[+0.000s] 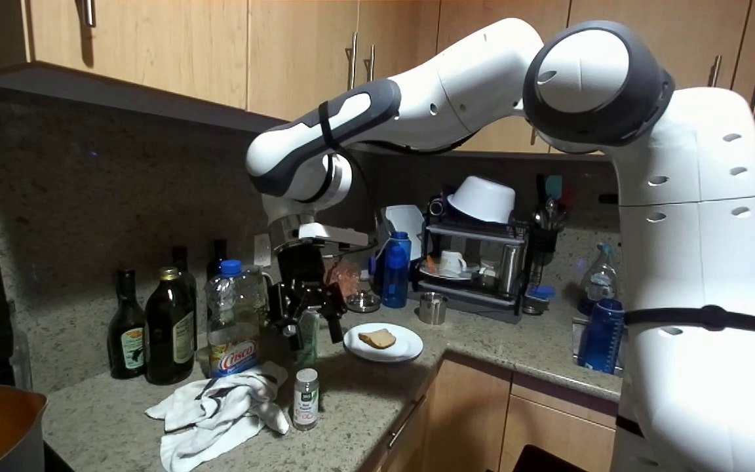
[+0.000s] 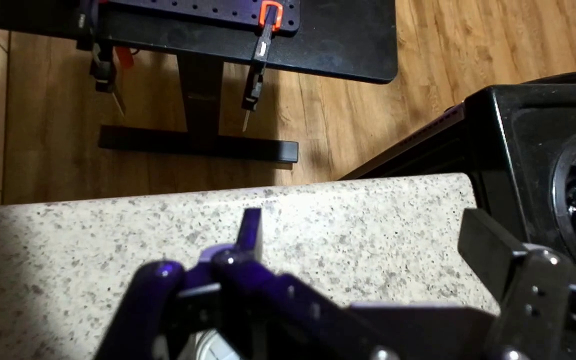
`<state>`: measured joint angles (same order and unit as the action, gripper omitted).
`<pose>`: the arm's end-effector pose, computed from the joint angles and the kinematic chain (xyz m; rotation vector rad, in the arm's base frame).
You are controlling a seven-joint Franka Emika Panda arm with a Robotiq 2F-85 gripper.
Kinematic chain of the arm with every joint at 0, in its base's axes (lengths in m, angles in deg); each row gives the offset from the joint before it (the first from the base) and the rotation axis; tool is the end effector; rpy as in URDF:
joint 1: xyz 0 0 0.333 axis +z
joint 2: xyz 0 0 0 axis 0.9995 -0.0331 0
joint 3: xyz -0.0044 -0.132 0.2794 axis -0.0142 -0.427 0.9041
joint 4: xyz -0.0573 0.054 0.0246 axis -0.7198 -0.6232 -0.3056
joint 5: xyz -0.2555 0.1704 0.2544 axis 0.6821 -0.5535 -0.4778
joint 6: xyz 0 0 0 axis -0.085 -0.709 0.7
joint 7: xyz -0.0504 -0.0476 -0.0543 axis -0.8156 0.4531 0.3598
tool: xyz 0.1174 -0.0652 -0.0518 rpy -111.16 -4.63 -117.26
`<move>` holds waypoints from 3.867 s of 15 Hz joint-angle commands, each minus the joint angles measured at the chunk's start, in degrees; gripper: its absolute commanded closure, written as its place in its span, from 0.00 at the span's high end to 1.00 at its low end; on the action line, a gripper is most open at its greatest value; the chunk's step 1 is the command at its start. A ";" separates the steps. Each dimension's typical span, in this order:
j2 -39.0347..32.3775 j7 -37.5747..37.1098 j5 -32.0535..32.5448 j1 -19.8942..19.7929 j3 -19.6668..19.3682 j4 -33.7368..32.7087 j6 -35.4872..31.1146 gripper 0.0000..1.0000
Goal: Pour contents from the bottle onto the bread
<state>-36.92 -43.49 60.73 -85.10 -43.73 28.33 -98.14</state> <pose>0.5223 0.0771 0.3427 -2.8163 -0.1256 0.8064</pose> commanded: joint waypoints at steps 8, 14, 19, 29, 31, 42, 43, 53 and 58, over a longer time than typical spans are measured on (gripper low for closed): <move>0.75 -10.65 0.03 0.16 -0.28 5.08 -19.56 1.00; 3.40 -16.22 1.32 0.26 -0.76 15.00 -32.62 1.00; 8.90 -22.08 4.43 0.15 -1.45 21.61 -36.94 1.00; 9.12 -27.48 3.54 0.67 0.28 22.05 -39.83 1.00; 8.58 -27.51 4.19 0.46 0.18 21.39 -40.18 1.00; 7.28 -29.10 4.88 0.45 -0.19 21.80 -44.28 1.00; 6.76 -30.72 5.57 0.52 -0.34 21.99 -46.14 1.00; 1.41 -41.30 11.21 1.34 -1.35 22.79 -55.01 1.00; 1.50 -41.30 11.21 1.33 -1.34 22.60 -55.01 1.00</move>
<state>-35.45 -84.97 72.13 -84.35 -44.48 51.01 -153.32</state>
